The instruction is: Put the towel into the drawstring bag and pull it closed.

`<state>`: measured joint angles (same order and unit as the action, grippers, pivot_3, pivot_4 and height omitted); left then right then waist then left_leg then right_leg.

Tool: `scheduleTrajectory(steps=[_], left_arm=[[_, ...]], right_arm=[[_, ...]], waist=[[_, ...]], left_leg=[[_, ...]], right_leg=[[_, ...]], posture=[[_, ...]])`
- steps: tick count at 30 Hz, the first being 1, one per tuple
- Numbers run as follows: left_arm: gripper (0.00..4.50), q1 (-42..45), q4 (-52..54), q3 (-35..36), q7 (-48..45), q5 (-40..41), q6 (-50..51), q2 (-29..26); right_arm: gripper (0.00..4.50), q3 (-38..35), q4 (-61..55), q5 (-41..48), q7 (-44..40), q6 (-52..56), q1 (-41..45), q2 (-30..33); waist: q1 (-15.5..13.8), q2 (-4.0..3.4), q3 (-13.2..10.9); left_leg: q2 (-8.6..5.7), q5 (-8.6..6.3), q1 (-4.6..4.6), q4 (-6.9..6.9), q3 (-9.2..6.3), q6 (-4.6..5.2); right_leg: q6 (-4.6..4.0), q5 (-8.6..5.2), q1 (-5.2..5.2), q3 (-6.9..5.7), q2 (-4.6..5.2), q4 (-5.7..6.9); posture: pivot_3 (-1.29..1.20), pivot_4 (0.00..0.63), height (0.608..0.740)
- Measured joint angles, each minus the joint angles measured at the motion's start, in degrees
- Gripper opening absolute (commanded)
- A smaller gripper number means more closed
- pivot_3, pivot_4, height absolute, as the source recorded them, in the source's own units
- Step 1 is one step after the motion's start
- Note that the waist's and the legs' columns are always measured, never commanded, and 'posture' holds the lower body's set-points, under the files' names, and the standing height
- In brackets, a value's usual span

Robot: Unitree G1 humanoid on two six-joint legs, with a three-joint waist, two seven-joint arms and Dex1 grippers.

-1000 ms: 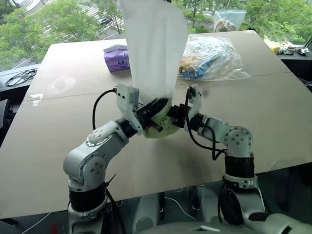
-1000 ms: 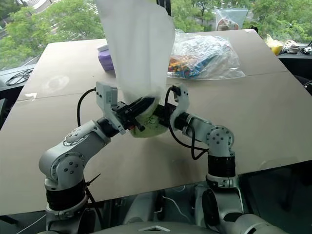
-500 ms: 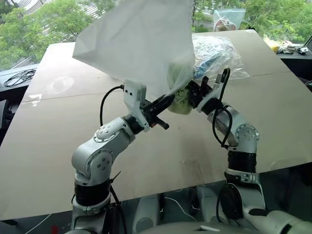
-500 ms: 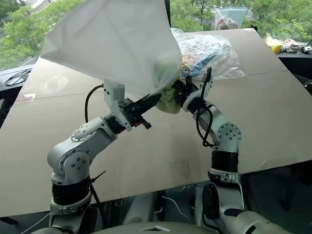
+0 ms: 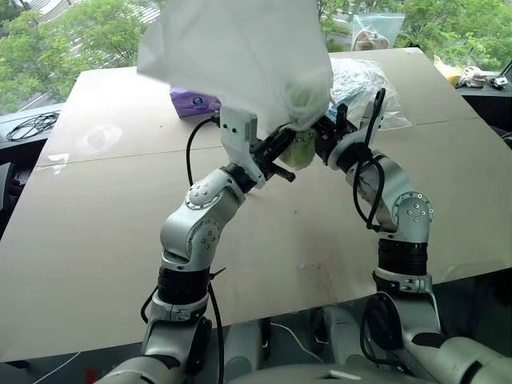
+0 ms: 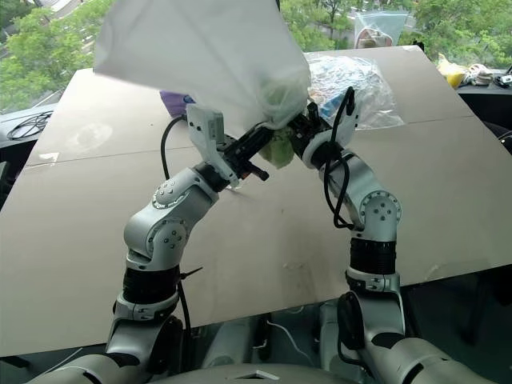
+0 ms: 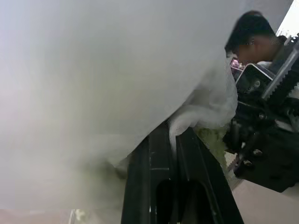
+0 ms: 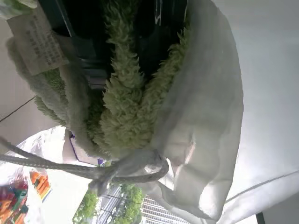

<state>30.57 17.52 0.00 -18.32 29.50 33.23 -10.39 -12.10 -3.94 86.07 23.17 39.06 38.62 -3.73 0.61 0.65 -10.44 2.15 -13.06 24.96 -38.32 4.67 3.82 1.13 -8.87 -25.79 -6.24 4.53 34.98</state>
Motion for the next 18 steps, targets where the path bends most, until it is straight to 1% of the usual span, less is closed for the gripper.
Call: scheduleTrajectory(steps=[4, 7, 9, 12, 18], left_arm=[[0.00, 1.2, -0.2, 0.0, 0.6, -2.8, -3.1, -0.1], [0.00, 1.1, -0.4, -2.7, 1.0, -6.4, -4.1, 0.0], [0.00, 0.5, -0.4, -5.1, 1.0, -8.4, -5.1, 0.6], [0.00, -0.5, -0.6, -6.9, 1.0, -9.3, -5.0, 1.8], [0.00, -1.6, -1.3, -7.2, 0.9, -9.7, -3.6, 2.0]], right_arm=[[0.02, -0.1, -0.5, 0.0, 2.6, 0.2, -0.1, -0.7], [0.02, -0.8, -0.5, 0.2, 6.2, -2.5, 0.4, -3.8], [0.02, -1.4, -0.4, 1.6, 9.7, -5.5, 0.7, -4.0], [0.02, -2.5, 0.2, 3.6, 14.1, -10.4, 1.2, -4.0], [0.02, -2.5, 2.3, 7.1, 23.9, -18.4, 4.8, -4.0]], waist=[[0.1, 0.00, 0.0], [0.0, 0.00, 0.0], [-0.1, 0.00, 0.0], [0.0, 0.00, 0.0], [0.2, 0.00, 0.0]], left_leg=[[-0.01, 0.00, -0.02, 0.00, 0.05, 0.00], [0.00, 0.00, -0.01, 0.01, 0.01, 0.00], [0.00, 0.00, -0.01, 0.02, 0.01, 0.00], [-0.01, 0.00, 0.01, 0.00, 0.08, 0.01], [0.06, 0.00, -0.07, 0.04, 0.02, 0.01]], right_leg=[[0.01, 0.01, 0.01, 0.04, 0.00, -0.01], [0.02, 0.01, 0.01, 0.01, -0.03, -0.01], [0.01, 0.01, 0.01, 0.00, -0.01, -0.03], [0.02, 0.01, 0.01, 0.06, 0.01, -0.06], [0.01, 0.01, 0.00, 0.04, -0.09, 0.01]], posture=[[0.00, 0.150, 0.740], [0.00, 0.150, 0.740], [0.00, 0.150, 0.740], [0.00, 0.150, 0.740], [0.00, 0.150, 0.740]])
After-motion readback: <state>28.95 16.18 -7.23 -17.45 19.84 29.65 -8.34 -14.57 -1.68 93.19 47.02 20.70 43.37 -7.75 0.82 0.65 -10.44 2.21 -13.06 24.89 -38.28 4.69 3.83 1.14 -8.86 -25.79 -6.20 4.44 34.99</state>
